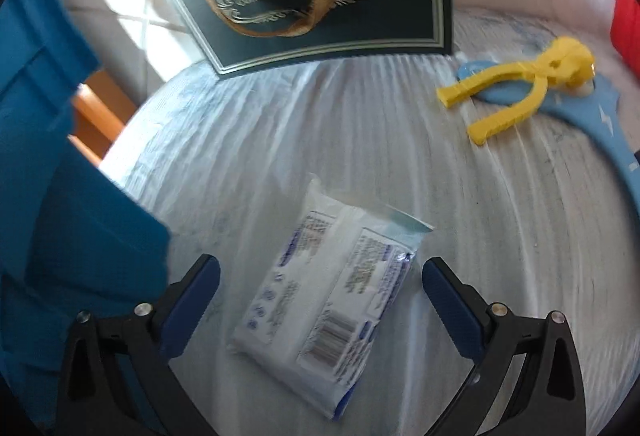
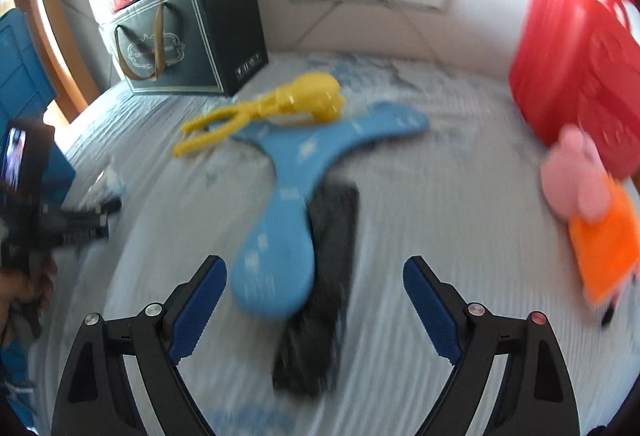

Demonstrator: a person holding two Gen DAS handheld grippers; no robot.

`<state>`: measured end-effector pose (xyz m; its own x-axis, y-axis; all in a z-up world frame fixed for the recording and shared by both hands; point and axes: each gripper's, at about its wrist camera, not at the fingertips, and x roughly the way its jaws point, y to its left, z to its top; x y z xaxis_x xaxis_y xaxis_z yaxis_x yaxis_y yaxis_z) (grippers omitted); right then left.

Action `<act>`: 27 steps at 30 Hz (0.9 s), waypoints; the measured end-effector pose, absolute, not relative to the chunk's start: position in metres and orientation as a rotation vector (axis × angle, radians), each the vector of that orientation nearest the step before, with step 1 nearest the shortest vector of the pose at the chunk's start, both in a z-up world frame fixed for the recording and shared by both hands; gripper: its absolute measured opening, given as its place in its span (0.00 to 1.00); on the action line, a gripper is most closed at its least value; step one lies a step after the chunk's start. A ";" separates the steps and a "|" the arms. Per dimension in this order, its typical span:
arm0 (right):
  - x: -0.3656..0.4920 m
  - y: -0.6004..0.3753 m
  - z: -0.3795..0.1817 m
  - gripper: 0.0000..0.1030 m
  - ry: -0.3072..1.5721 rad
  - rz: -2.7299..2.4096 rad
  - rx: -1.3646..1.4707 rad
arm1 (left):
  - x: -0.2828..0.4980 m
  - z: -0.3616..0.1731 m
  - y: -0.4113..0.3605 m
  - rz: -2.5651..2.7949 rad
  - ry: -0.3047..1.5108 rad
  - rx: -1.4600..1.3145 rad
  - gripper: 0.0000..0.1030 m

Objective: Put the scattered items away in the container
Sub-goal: 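Grasp the white wet-wipe packet with the left tool while the right tool grasps the blue boomerang, then lift the wet-wipe packet with the left tool while the right tool lifts the boomerang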

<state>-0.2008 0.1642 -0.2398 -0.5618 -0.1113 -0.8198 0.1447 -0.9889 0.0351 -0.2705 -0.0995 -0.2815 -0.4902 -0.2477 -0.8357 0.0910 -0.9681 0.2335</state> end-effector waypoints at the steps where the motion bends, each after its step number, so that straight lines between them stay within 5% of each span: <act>1: -0.214 0.157 -0.240 0.88 0.095 -2.653 1.389 | -0.273 -0.283 -0.104 -2.551 -0.184 1.465 1.00; 6: -0.272 0.126 -0.264 0.88 0.224 -2.579 1.516 | -0.274 -0.291 -0.130 -2.579 0.135 1.508 1.00; 9: -0.296 0.117 -0.283 0.87 0.289 -2.558 1.611 | -0.274 -0.292 -0.127 -2.587 0.130 1.505 0.98; 11: -0.305 0.117 -0.290 0.87 0.283 -2.548 1.650 | -0.272 -0.290 -0.121 -2.606 0.126 1.494 0.89; 12: -0.306 0.121 -0.290 0.86 0.241 -2.548 1.655 | -0.271 -0.289 -0.116 -2.629 0.109 1.483 0.77; 14: -0.307 0.127 -0.289 0.72 0.169 -2.549 1.667 | -0.268 -0.287 -0.102 -2.662 0.045 1.459 0.61; 15: -0.307 0.128 -0.286 0.50 0.162 -2.551 1.661 | -0.265 -0.285 -0.098 -2.672 0.022 1.455 0.52; 16: -0.306 0.128 -0.284 0.48 0.157 -2.544 1.665 | -0.262 -0.284 -0.093 -2.680 0.003 1.455 0.47; 27: -0.278 0.152 -0.257 0.37 0.048 -2.519 1.640 | -0.223 -0.270 -0.079 -2.668 0.053 1.428 0.44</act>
<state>-0.2779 0.1517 -0.2572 -0.3981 -0.0956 -0.9123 0.1305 -0.9903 0.0468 -0.2225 -0.0786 -0.2699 -0.5494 -0.0849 -0.8312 0.1177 -0.9928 0.0236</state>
